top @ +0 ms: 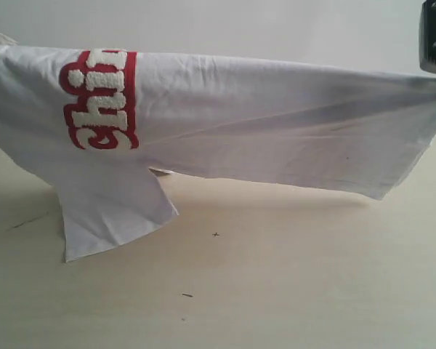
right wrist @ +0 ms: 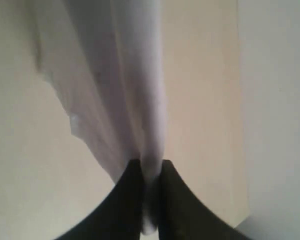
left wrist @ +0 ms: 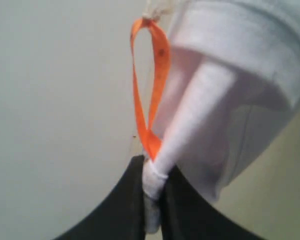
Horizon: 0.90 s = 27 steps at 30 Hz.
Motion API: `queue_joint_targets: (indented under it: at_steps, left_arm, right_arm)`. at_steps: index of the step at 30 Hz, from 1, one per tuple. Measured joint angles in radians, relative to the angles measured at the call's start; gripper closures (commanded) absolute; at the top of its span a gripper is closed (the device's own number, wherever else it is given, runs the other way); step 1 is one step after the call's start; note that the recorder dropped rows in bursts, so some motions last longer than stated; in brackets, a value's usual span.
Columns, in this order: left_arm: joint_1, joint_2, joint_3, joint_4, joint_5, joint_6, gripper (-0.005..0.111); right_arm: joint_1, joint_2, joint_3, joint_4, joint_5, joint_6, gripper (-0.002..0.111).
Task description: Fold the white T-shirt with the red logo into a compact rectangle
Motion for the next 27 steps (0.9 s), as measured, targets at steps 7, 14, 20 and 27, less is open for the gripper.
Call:
queue_joint_targets:
  at_steps: [7,14,20,27]
  left_arm:
    - [0.0,-0.123,0.0,0.004,0.057,-0.028,0.107]
    - [0.0,-0.228,0.0,0.004,0.1,-0.041,0.107]
    - [0.0,-0.299,0.003,0.01,0.125,-0.146,0.107]
    - [0.0,-0.344,0.023,0.014,0.145,-0.156,0.107]
  right_arm:
    - [0.0,-0.127,0.0,0.002,0.075,0.02,0.108]
    - [0.0,-0.219,0.0,0.004,0.126,0.06,0.108]
    - [0.0,-0.281,0.0,0.032,0.162,0.106,0.108]
    - [0.0,-0.318,0.0,0.059,0.199,0.109,0.108]
